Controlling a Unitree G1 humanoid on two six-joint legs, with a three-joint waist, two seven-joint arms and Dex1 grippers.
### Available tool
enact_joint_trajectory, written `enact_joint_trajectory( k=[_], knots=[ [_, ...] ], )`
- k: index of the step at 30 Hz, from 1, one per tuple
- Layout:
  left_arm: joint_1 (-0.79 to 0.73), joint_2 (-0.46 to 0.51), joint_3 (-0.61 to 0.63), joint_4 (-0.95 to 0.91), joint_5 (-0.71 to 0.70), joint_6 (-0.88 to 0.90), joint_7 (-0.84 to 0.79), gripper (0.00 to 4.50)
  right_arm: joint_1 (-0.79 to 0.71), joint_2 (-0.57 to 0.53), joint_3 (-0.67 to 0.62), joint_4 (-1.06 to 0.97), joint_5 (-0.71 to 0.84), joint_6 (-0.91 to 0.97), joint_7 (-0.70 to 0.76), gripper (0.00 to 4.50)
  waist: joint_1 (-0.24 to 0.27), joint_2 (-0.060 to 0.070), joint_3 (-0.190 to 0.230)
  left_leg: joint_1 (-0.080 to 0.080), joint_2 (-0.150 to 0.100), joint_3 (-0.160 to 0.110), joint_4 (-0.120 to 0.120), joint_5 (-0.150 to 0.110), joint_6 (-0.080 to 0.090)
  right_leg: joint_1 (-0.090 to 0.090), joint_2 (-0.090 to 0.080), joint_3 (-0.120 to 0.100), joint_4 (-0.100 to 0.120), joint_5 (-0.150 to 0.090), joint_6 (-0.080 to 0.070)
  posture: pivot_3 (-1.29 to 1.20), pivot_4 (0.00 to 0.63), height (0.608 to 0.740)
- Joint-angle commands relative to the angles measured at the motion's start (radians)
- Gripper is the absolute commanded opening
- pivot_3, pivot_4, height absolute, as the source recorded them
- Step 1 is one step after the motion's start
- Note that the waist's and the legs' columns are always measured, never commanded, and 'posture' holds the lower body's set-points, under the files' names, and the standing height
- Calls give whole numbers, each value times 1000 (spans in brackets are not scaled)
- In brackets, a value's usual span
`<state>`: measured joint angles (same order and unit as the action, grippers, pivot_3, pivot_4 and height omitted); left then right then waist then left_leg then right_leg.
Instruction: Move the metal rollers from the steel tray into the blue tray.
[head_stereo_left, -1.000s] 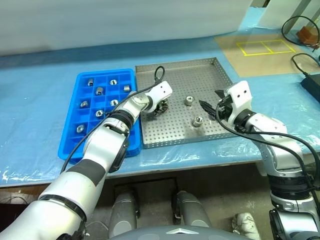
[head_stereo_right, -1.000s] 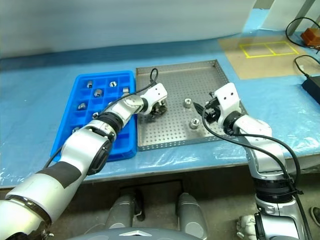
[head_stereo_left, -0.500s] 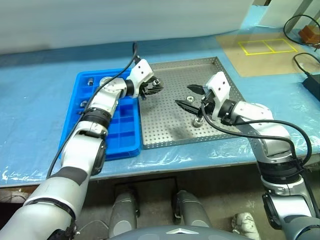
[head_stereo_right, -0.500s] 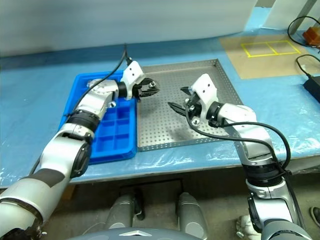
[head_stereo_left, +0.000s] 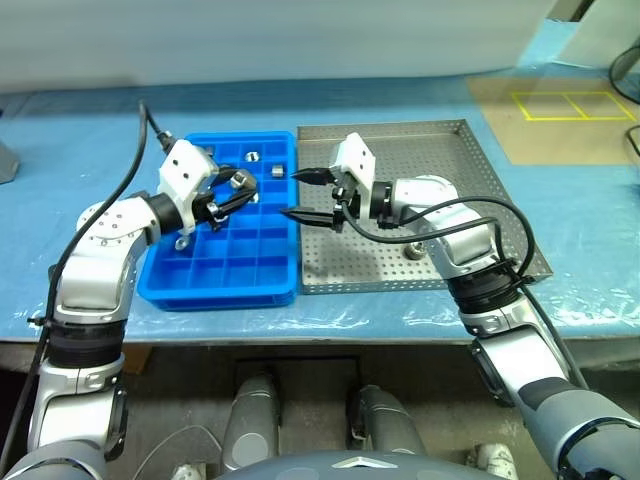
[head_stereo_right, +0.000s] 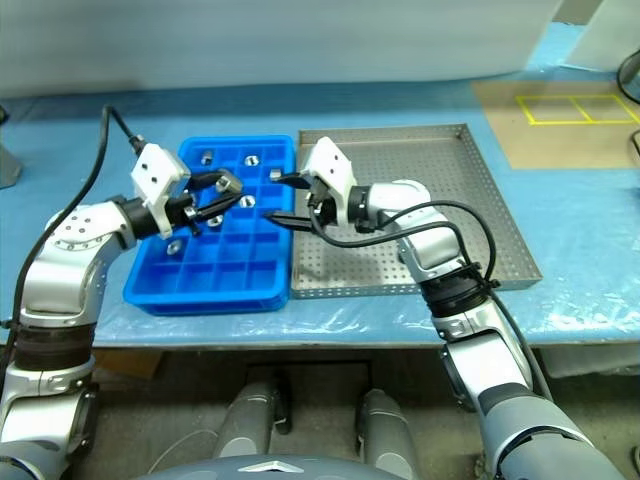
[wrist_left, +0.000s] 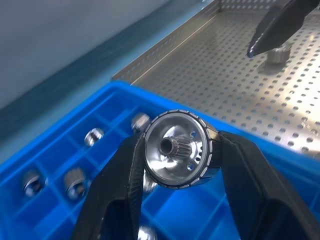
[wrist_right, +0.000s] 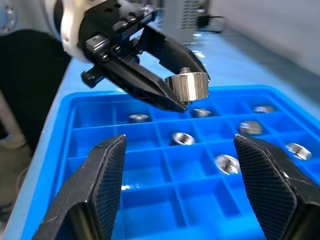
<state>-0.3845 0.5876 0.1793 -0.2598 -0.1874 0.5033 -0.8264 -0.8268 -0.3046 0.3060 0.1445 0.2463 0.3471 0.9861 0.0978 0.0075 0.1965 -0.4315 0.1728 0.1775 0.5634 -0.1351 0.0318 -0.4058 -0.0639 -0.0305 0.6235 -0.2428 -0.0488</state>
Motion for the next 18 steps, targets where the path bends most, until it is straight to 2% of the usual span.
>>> enact_joint_trajectory(
  k=[1,5,9,18],
  knots=[
    [144,74,80,-128,-27,-11,-18,1872,-31,42,26,47,-19,-65,38,3529,6,0,0,0,0,0,0,0,0,0,0,0,0,0,0,242,150,740],
    [318,130,162,-192,-81,-8,-50,1872,-44,83,33,90,-13,-78,85,3529,23,-1,0,-4,0,-1,-1,0,0,-4,0,-1,-1,0,0,273,150,740],
    [393,157,153,-194,-74,-19,-38,1872,-34,93,58,91,-20,-83,147,3529,49,-1,0,-3,1,-2,-2,2,-3,-4,1,-2,0,0,0,297,150,740],
    [403,120,79,-197,-116,21,13,1872,-41,119,45,119,-47,-100,146,3529,65,-1,0,3,0,-2,-5,3,-5,0,1,1,1,0,0,302,150,740]
  ],
)
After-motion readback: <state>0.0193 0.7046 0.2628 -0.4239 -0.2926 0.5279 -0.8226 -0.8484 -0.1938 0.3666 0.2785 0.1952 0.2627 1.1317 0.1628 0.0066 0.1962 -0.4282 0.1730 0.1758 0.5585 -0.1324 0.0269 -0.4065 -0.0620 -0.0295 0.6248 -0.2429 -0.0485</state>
